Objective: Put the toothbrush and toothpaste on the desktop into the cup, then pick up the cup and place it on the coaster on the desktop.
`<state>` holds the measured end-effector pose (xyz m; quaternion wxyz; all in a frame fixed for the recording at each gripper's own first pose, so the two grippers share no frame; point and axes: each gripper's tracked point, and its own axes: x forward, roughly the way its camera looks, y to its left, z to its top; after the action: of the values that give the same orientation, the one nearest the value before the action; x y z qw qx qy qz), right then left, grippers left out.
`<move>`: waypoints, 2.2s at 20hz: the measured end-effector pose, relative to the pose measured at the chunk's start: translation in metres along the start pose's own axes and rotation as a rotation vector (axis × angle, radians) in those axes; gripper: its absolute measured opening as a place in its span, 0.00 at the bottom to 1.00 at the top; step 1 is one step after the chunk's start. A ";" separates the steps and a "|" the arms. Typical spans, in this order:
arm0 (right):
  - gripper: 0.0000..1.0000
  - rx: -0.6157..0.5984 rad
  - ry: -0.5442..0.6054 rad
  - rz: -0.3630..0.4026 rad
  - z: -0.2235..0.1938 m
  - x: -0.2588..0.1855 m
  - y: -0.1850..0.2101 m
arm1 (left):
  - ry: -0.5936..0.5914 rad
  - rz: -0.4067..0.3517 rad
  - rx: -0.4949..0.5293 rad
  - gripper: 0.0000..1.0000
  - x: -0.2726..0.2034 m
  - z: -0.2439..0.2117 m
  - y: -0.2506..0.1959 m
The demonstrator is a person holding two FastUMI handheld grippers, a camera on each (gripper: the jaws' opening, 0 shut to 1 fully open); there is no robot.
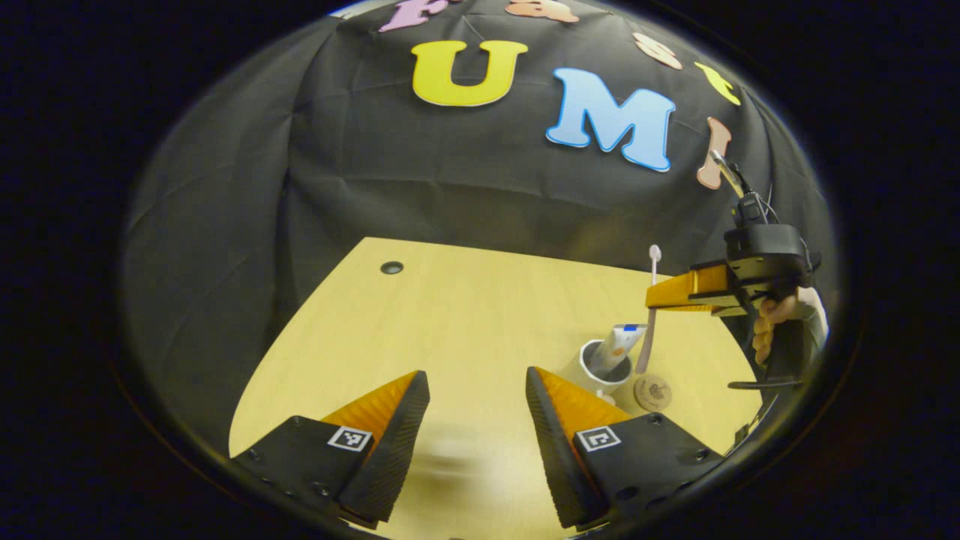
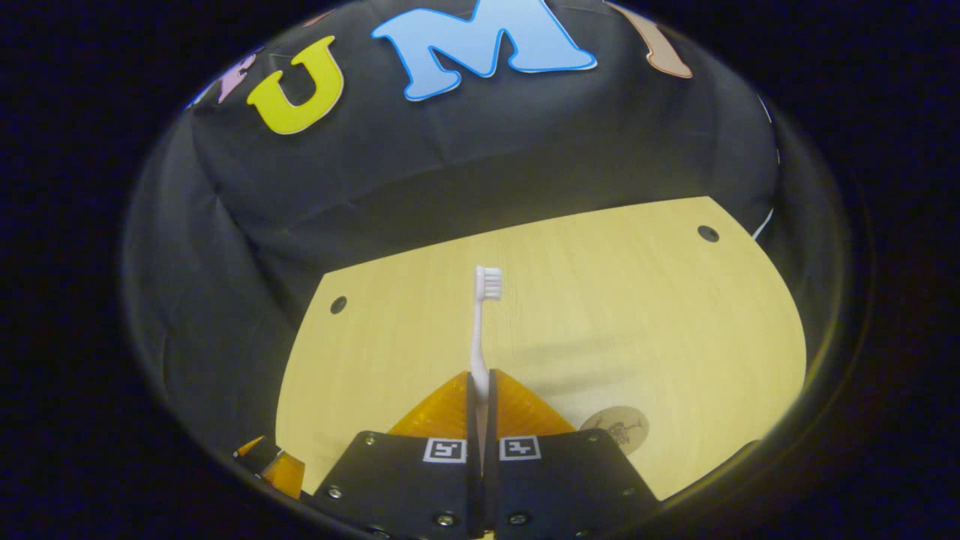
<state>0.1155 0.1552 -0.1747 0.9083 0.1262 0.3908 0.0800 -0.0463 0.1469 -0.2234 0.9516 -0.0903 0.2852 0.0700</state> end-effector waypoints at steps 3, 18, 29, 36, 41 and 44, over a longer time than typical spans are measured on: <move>0.02 -0.029 -0.036 -0.022 -0.003 0.013 0.004 | -0.001 0.019 0.002 0.84 -0.006 0.000 0.014; 0.18 -0.134 -0.195 -0.005 -0.041 -0.001 0.009 | 0.050 -0.076 0.059 0.78 0.007 -0.012 -0.028; 0.33 -0.063 -0.189 -0.023 -0.040 -0.028 -0.029 | 0.117 -0.234 0.113 0.84 0.023 -0.025 -0.106; 0.33 0.023 -0.148 -0.091 -0.049 -0.034 -0.083 | 0.281 -0.327 0.185 0.78 0.048 -0.050 -0.144; 0.33 0.087 -0.135 -0.141 -0.052 -0.041 -0.125 | 0.458 -0.295 0.245 0.84 0.076 -0.077 -0.151; 0.33 0.128 -0.127 -0.177 -0.055 -0.045 -0.154 | 0.534 -0.271 0.283 0.78 0.093 -0.090 -0.154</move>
<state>0.0517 0.0067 -0.2249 0.9248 0.1538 0.3464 -0.0336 0.0112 -0.0142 -0.3281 0.8471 -0.0092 0.5168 -0.1236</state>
